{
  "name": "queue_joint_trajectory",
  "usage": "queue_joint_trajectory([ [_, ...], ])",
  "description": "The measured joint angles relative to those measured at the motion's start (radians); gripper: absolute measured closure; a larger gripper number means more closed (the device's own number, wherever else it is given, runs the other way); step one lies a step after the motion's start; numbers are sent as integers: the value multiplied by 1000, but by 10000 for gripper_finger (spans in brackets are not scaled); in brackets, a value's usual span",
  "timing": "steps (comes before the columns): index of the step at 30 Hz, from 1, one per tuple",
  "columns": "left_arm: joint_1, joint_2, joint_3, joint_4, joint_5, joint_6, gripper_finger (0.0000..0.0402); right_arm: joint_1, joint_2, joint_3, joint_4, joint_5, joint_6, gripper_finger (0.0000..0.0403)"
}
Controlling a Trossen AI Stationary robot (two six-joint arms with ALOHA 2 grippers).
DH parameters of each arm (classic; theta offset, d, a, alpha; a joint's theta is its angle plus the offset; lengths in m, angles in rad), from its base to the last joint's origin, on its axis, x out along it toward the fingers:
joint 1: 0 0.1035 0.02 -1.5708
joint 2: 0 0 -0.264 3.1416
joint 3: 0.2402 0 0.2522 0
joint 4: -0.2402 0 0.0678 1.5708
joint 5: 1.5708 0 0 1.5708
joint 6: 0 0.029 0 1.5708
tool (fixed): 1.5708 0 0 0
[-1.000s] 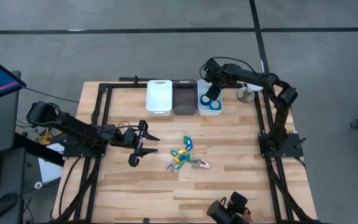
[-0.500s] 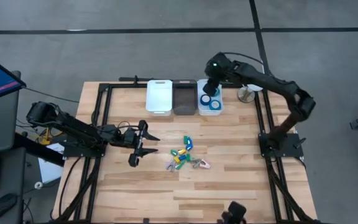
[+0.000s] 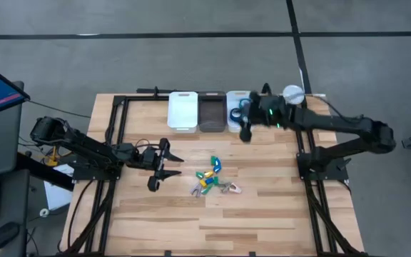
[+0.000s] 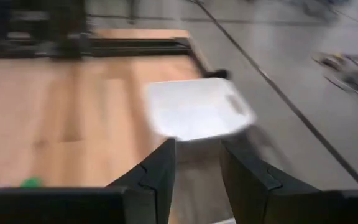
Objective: Pick and place Stapler, Stapler remover, tape
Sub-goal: Put the purple stapler remover into the left white bin
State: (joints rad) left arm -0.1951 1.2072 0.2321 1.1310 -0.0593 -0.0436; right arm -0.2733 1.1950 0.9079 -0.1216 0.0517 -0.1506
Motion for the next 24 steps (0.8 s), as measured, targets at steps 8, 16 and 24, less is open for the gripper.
queue_joint_trajectory([
  [8, -21, 1, 0, -100, 0, -52, 207, 278, -91, -402, 434, 160, 47, 286],
  [16, -53, 7, 0, -126, 2, -37, 207, 416, -20, -566, 631, 189, 123, 286],
  [24, -18, 14, 0, -119, 0, 2, 207, 371, 82, -579, 713, 189, 123, 286],
])
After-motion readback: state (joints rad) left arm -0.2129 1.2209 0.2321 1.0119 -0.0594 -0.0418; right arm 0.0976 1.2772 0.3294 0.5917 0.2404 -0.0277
